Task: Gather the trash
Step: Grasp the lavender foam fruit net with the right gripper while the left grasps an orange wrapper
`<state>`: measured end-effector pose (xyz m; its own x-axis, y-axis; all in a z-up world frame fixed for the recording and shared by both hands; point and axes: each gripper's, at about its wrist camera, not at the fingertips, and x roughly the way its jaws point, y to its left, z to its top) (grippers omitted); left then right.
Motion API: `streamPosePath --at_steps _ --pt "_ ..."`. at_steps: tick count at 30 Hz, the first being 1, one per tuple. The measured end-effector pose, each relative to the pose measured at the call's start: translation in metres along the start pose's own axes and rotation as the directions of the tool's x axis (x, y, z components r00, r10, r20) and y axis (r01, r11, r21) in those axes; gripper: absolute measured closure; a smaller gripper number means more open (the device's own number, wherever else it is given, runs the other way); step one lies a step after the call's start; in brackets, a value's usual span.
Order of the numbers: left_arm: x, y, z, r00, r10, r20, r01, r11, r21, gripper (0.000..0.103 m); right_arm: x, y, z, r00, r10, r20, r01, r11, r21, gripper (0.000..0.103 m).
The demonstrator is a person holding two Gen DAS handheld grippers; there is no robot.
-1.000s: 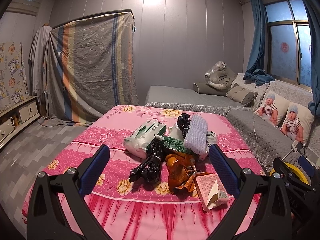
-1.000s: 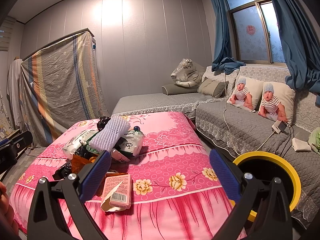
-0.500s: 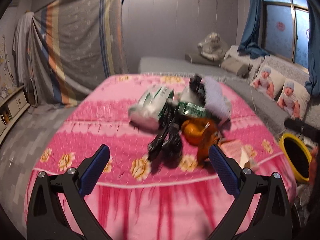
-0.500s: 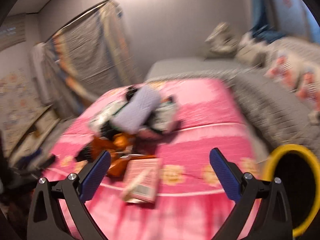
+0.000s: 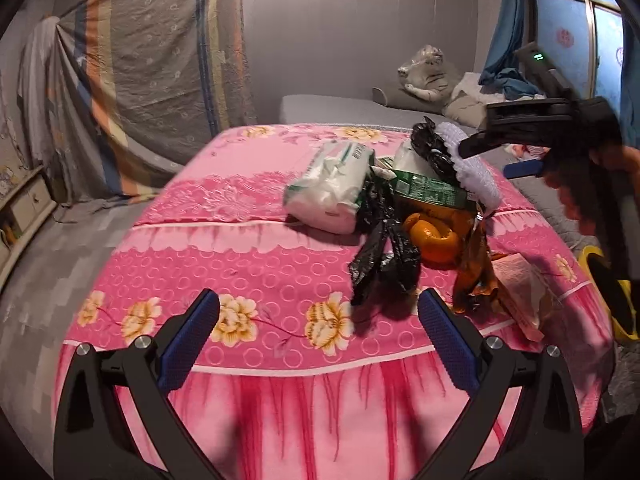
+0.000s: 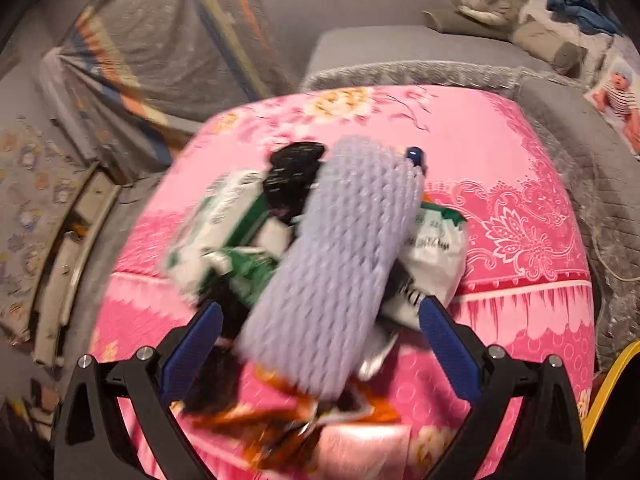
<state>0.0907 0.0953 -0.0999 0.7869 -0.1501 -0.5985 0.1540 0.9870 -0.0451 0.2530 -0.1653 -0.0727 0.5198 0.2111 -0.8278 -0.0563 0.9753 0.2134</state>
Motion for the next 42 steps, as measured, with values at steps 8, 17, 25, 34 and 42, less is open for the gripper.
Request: streamPosePath --at_steps 8,17,25,34,42 --pt "0.0 -0.012 -0.001 0.997 -0.079 0.0 0.079 0.995 0.063 0.008 0.006 -0.017 -0.006 0.996 0.076 -0.039 -0.075 0.997 0.025 0.074" --pt "0.005 -0.06 0.02 0.987 -0.163 0.004 0.16 0.971 0.176 0.008 -0.073 -0.048 -0.035 0.96 0.271 0.064 -0.273 0.962 0.024 0.077" --pt "0.036 -0.1 0.044 0.974 -0.222 -0.038 0.224 0.941 0.254 0.008 -0.11 -0.082 -0.07 0.94 0.317 0.13 -0.323 0.946 0.033 0.076" --pt "0.087 -0.106 0.045 0.967 -0.207 -0.151 0.24 0.937 0.254 0.034 -0.12 -0.109 -0.095 0.927 0.341 0.157 -0.356 0.932 0.075 0.076" --pt "0.078 -0.099 0.041 0.954 -0.274 -0.125 0.295 0.932 0.21 0.089 -0.13 -0.117 -0.111 0.916 0.36 0.176 -0.38 0.92 0.096 0.076"
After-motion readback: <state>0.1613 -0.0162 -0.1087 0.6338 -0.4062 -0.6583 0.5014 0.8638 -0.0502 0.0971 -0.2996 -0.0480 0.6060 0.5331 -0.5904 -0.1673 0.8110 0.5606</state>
